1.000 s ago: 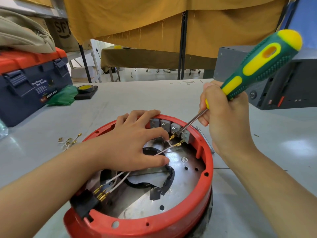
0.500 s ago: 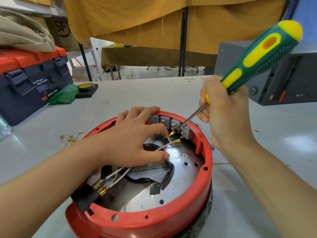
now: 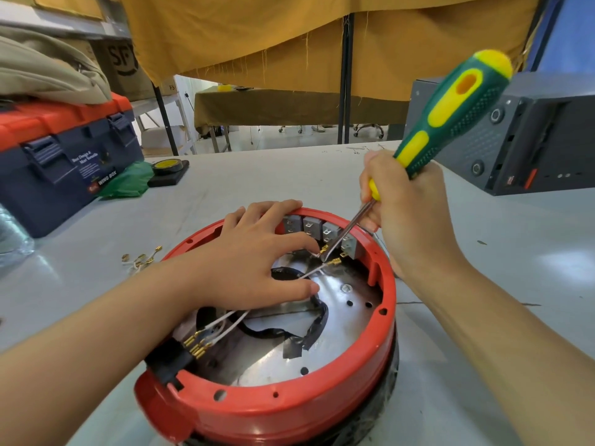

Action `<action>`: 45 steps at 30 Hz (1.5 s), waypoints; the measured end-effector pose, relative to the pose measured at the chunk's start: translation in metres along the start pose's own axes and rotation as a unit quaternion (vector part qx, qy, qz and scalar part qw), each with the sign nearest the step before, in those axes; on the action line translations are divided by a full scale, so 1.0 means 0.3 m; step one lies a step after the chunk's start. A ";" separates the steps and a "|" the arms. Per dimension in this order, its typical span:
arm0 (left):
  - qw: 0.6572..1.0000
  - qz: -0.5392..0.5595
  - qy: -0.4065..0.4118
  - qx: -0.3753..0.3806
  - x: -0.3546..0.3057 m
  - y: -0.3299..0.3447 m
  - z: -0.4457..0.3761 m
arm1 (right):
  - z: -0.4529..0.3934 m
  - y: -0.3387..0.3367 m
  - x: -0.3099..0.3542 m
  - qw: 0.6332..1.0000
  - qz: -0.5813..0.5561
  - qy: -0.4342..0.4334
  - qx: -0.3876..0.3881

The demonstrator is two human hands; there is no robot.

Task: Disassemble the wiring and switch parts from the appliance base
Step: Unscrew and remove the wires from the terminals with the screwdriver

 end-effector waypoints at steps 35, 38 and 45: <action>0.996 0.049 0.069 0.012 -0.027 -0.012 -0.063 | 0.003 -0.010 0.134 0.971 0.171 -0.149 0.073; 0.996 0.056 0.067 0.001 -0.024 -0.014 -0.059 | 0.009 -0.010 0.144 0.965 0.187 -0.170 0.072; 0.995 0.072 0.061 -0.008 -0.025 -0.018 -0.058 | 0.012 -0.009 0.143 0.959 0.195 -0.189 0.078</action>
Point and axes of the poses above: each hand's wrist, its own z-axis away from the middle knuckle, its own y-axis out of the palm, x = y × z, the point moved 10 cm from there along -z, towards the middle knuckle, and after that the axes turned 5 degrees about z, right-handed, at the moved point
